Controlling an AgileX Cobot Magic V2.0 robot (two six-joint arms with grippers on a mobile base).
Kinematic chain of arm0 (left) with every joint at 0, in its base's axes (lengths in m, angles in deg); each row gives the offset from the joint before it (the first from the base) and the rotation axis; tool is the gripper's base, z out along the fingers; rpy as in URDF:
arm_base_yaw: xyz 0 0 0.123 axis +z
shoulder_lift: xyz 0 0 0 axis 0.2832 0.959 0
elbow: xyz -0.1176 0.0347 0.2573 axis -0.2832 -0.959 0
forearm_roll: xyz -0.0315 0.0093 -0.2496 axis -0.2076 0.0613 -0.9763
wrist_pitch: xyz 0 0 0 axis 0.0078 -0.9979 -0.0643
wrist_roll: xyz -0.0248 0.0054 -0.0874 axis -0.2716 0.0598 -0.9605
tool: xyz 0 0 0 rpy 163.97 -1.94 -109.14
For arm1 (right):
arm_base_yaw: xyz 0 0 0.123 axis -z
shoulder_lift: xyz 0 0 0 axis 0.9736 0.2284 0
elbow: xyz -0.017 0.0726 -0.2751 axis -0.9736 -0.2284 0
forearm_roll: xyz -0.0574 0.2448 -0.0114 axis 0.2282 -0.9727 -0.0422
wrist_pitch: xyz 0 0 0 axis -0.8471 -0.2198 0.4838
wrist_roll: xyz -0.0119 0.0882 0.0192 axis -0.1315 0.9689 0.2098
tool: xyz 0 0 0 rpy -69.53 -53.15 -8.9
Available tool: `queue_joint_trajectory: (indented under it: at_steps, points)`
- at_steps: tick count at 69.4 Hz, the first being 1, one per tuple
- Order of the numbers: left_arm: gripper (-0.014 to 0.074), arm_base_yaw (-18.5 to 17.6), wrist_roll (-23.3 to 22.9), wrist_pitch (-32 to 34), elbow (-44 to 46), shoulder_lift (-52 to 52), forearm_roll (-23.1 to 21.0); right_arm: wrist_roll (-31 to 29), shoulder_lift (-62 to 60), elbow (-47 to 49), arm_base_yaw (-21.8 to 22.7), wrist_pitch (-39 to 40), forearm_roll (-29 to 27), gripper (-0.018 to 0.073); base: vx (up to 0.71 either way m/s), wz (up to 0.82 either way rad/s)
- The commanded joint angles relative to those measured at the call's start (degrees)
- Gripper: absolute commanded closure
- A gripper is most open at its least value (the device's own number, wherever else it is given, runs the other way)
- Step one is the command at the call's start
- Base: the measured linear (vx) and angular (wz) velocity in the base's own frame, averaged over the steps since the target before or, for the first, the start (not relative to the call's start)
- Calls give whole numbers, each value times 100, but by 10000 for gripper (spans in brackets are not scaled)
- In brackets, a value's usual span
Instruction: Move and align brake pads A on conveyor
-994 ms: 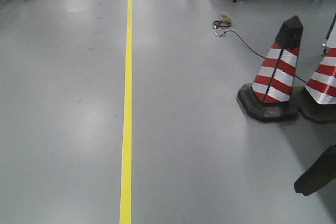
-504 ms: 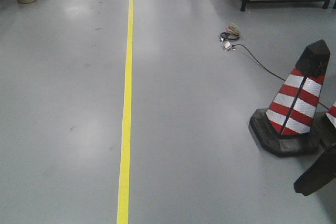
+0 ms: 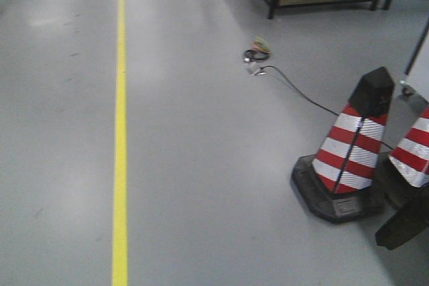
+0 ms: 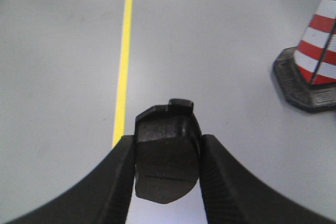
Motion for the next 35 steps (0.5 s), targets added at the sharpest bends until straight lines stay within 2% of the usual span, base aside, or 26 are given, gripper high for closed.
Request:
queue_joint_trajectory:
  at_steps: [1, 35]
  points:
    - [602, -23, -29, 482, 132, 33, 44, -65, 3, 183, 25, 497, 35, 571, 40, -52]
    - [602, -23, -29, 482, 132, 33, 44, -65, 3, 183, 25, 496, 34, 571, 38, -65]
